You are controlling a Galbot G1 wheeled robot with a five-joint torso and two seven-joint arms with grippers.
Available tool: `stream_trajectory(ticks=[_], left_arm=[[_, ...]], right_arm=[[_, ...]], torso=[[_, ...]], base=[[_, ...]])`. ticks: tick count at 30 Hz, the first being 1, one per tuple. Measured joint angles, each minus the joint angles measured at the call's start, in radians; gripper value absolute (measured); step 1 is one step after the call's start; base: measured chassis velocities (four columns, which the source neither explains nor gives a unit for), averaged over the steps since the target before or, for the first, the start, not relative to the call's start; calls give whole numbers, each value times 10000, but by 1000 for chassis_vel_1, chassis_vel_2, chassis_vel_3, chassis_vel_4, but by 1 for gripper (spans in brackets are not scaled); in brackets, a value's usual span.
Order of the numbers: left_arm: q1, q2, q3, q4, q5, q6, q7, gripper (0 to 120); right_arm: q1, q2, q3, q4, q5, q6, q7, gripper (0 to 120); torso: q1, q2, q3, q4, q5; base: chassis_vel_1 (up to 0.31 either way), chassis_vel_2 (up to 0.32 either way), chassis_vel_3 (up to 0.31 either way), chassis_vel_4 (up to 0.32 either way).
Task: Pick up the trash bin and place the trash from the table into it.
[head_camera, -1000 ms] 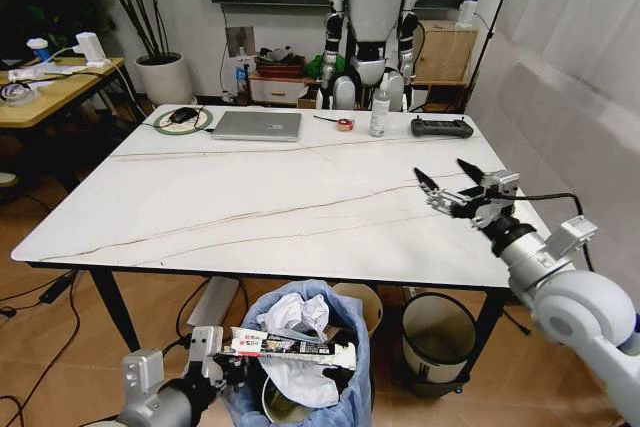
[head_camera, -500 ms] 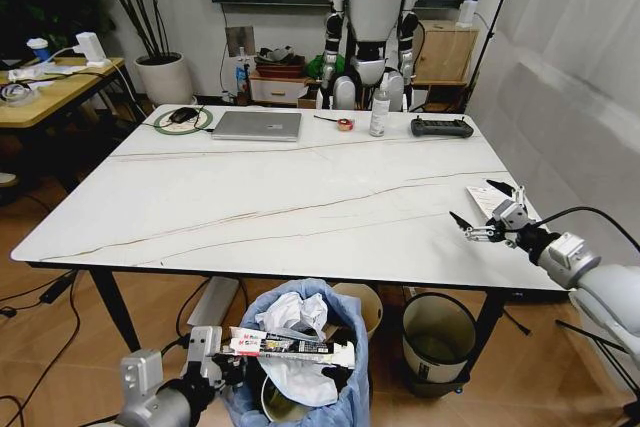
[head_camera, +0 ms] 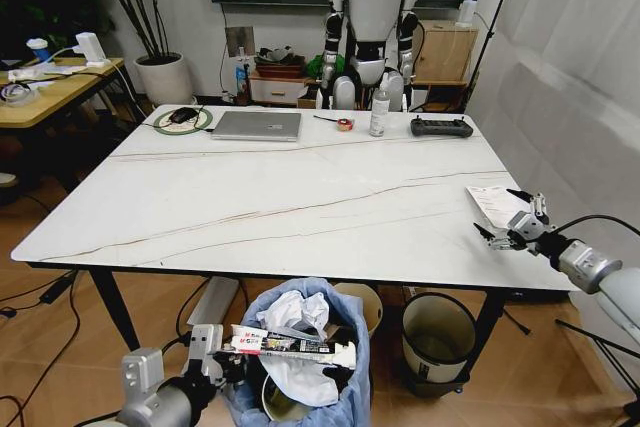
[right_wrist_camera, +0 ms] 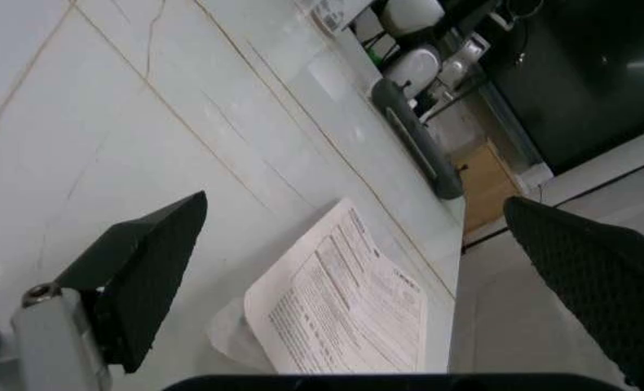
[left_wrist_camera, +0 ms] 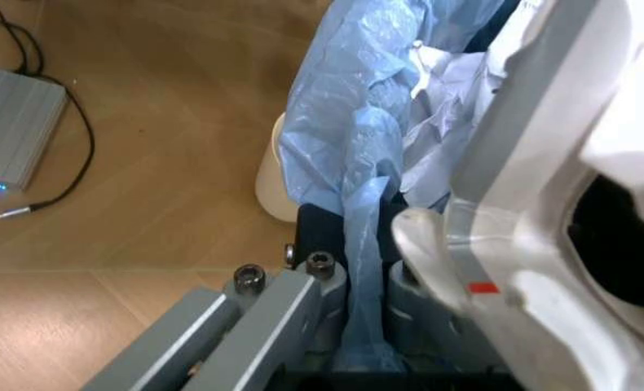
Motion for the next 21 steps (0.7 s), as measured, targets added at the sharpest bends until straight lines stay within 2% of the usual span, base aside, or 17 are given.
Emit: stream_trajectory(ticks=[21], left_arm=[[-4,4,-15,0,-15,-24,14,0]], right_arm=[[248,401,-61,-882,-530,394,166,100]], torso=[[0,0,0,0,2]], base=[[0,0,0,0]])
